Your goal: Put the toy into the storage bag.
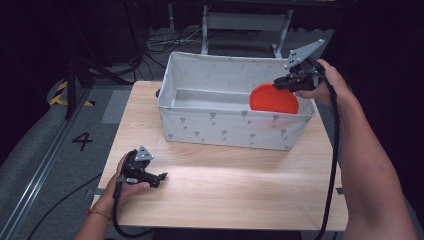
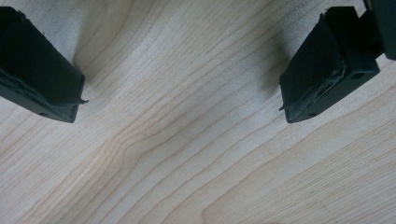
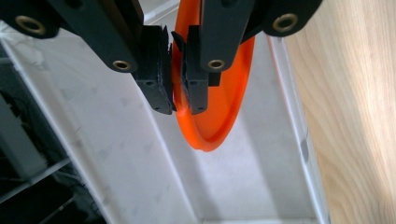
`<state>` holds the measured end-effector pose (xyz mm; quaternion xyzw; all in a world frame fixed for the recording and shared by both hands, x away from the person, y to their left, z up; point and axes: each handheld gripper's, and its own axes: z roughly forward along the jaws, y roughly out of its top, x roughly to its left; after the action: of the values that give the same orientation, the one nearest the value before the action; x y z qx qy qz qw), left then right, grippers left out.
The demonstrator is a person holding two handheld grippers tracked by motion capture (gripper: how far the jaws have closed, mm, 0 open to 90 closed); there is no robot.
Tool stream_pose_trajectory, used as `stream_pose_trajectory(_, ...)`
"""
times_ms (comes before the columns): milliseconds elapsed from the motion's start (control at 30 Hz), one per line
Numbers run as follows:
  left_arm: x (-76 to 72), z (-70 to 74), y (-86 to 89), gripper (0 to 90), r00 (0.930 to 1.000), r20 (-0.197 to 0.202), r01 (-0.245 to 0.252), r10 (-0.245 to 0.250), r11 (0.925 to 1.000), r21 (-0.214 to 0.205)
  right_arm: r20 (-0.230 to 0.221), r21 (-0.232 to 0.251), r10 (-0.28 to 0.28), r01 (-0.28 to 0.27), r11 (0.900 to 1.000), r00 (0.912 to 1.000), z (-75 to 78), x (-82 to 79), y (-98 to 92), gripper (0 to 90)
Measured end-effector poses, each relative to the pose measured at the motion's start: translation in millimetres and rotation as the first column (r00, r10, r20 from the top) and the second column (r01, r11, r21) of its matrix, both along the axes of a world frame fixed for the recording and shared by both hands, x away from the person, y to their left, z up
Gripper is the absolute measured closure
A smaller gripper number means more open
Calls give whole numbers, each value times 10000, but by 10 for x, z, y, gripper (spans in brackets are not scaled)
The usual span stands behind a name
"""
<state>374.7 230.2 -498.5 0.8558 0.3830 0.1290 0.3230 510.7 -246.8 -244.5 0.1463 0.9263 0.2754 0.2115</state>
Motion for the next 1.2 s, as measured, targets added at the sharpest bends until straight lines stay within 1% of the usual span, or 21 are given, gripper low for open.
stream_pose_trajectory(67,-1,1,1,3,10000,-16,8,-8,10000,18,-119,-241,80,-83,9997,9999,-65,1,20,825)
stream_pose_trajectory(167,-1,1,1,3,10000,-18,11,-11,10000,18,-425,-581,234,-259,9980,9988,-165,5,44,825)
stream_pose_trajectory(267,-1,2,1,3,10000,-25,11,-11,10000,30,-894,-1084,355,-452,9931,9954,-295,13,78,826)
stream_pose_trajectory(333,0,-1,0,3,10000,7,0,0,10000,-12,-1101,-1460,455,-615,9874,9929,-350,11,104,828)
stream_pose_trajectory(367,0,-1,0,3,10000,5,2,-2,10000,-11,-1255,-1586,465,-663,9851,9910,-380,12,118,828)
stream_pose_trajectory(400,0,-1,0,3,10000,5,2,-2,10000,-11,-1255,-1586,465,-663,9851,9910,-380,12,118,828)
stream_pose_trajectory(433,0,-1,0,3,10000,4,2,-2,10000,-11,-1488,-1803,579,-846,9800,9872,-418,15,142,829)
stream_pose_trajectory(467,-1,-1,0,3,10000,-9,-5,5,10000,-14,-1612,-1905,659,-966,9769,9847,-441,20,155,830)
stream_pose_trajectory(500,-1,-1,0,3,10000,-9,-5,5,10000,-14,-1612,-1905,659,-966,9769,9847,-441,20,155,830)
stream_pose_trajectory(533,-1,-1,0,3,10000,-11,-5,5,10000,-16,-1896,-2291,645,-1080,9674,9797,-485,19,183,828)
stream_pose_trajectory(600,-1,0,1,3,10000,-26,17,-17,10000,-11,-2151,-2519,758,-1303,9589,9736,-523,27,188,828)
stream_pose_trajectory(667,2,1,7,3,10000,1,68,-68,10000,19,-2269,-2607,656,-1256,9572,9717,-539,43,179,827)
stream_pose_trajectory(700,2,1,7,3,10000,2,73,-73,10000,20,-2403,-2657,580,-1231,9562,9690,-543,46,174,827)
stream_pose_trajectory(800,2,1,7,3,10000,1,75,-75,10000,16,-2466,-2689,553,-1232,9553,9675,-556,55,163,827)
stream_pose_trajectory(867,2,1,7,3,10000,2,74,-74,10000,18,-2510,-2900,472,-1216,9493,9668,-575,60,153,828)
stream_pose_trajectory(933,3,2,10,3,9999,1,100,-100,9999,40,-2589,-2896,453,-1223,9493,9648,-591,68,134,827)
stream_pose_trajectory(1000,4,2,11,3,9999,0,115,-115,9999,39,-2680,-3061,356,-1201,9444,9628,-609,80,115,827)
stream_pose_trajectory(1033,5,3,16,3,9999,-9,161,-161,9998,74,-2670,-3124,279,-1139,9431,9633,-625,81,106,825)
stream_pose_trajectory(1067,5,3,16,3,9999,-8,163,-163,9998,81,-2669,-3060,158,-1003,9467,9636,-637,78,99,819)
stream_pose_trajectory(1133,3,3,15,3,9999,-46,154,-154,9999,58,-2614,-2919,129,-917,9520,9652,-634,78,74,805)
stream_pose_trajectory(1200,6,3,16,3,9999,-10,160,-160,9998,76,-2430,-2759,35,-726,9585,9700,-610,76,41,769)
